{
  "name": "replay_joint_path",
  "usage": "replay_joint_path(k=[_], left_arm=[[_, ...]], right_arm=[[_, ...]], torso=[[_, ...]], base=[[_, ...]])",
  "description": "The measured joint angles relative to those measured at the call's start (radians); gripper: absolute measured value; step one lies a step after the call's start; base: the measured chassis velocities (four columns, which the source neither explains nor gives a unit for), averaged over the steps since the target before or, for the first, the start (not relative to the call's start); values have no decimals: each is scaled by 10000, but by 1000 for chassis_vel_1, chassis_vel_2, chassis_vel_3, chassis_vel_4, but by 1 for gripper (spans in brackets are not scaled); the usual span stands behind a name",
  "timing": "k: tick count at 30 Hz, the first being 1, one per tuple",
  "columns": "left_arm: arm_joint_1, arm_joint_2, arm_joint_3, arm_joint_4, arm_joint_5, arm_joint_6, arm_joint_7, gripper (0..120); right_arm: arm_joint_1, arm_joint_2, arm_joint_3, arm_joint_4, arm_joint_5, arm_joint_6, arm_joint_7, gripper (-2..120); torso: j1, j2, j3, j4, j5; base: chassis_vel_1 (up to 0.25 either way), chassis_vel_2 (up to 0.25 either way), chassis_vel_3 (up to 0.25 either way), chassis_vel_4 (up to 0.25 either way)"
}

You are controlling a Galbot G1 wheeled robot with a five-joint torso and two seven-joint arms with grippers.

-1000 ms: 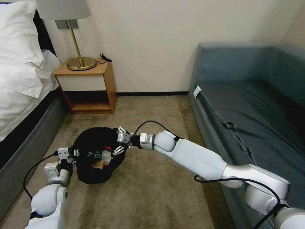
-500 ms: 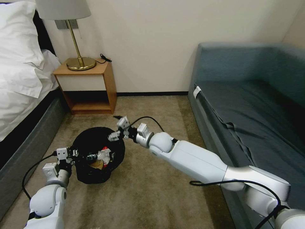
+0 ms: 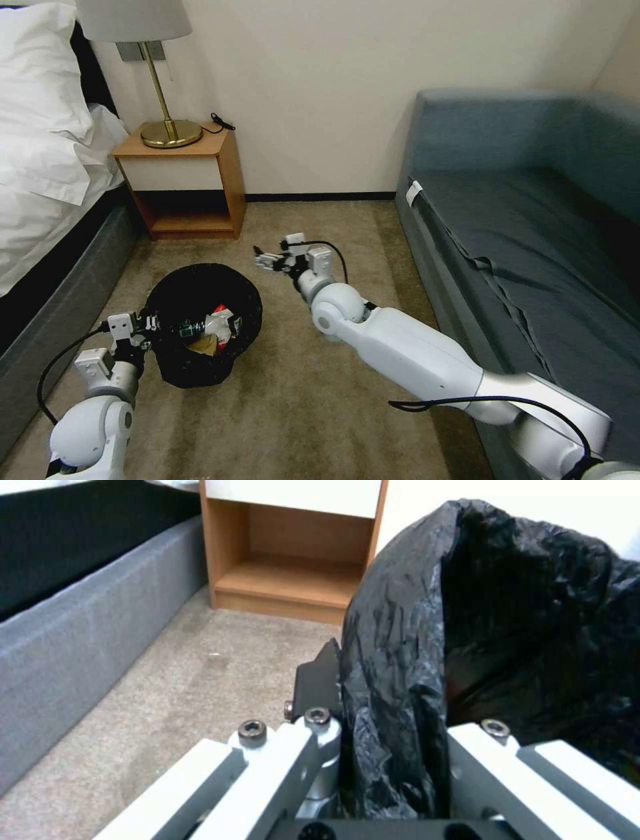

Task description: Pick up the trash bin, then pick up the garbage on the floor and place it into the trash bin.

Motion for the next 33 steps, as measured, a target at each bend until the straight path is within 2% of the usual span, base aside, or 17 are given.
replay_joint_path(k=[4, 5, 7, 8, 11, 16, 19, 27, 30, 32, 33], left_arm=[[-208, 120, -53, 111, -406, 155, -131, 5], [-340, 206, -100, 185, -720, 263, -216, 5], [-760, 517, -208, 611, -1878, 610, -462, 5], [-760, 517, -208, 611, -1878, 610, -462, 5], [-1142, 918, -291, 1223, -3164, 994, -877, 5], [-1337, 1016, -292, 1607, -3960, 1208, -1247, 5], [-1520, 1222, -259, 2080, -4665, 1391, -1673, 5], [-2039, 1430, -141, 2777, -4808, 1615, -2105, 5], [-2058, 1439, -129, 2819, -4775, 1618, -2110, 5], [-2126, 1459, -54, 3011, -4653, 1620, -2119, 14], [-2126, 1459, -54, 3011, -4653, 1620, -2119, 14]], right_arm=[[-301, -230, 433, -209, -405, 20, -189, 100], [-514, -315, 726, -323, -632, 49, -296, 100], [-996, -367, 1379, -621, -1292, 204, -642, 100], [-996, -367, 1379, -621, -1292, 204, -642, 100], [-1539, -445, 1899, -790, -1954, 355, -1035, 100], [-2022, -410, 2272, -800, -2351, 459, -1180, 100], [-2646, -342, 2649, -757, -2862, 599, -1360, 100], [-3546, -331, 3193, -722, -3688, 868, -1627, 100], [-3592, -331, 3232, -721, -3715, 883, -1639, 100], [-3769, -356, 3393, -686, -3792, 919, -1675, 100], [-3769, -356, 3393, -686, -3792, 919, -1675, 100]], torso=[[1, -1, 0, 1, 0], [1, -1, 0, 1, 0], [0, -1, 0, -1, 0], [0, -1, 0, -1, 0], [0, -1, 0, 1, 0], [0, -2, 0, 0, -1], [0, -1, 0, 3, -1], [0, -1, 0, -1, -2], [0, -1, 0, -1, -1], [0, -1, -1, 1, -1], [0, -1, -1, 1, -1]], base=[[0, 0, 0, 0], [0, 0, 0, 0], [0, 0, 0, 0], [0, 0, 0, 0], [0, 0, 0, 0], [0, 0, 0, 0], [0, 0, 0, 0], [0, 0, 0, 0], [0, 0, 0, 0], [0, 0, 0, 0], [0, 0, 0, 0]])
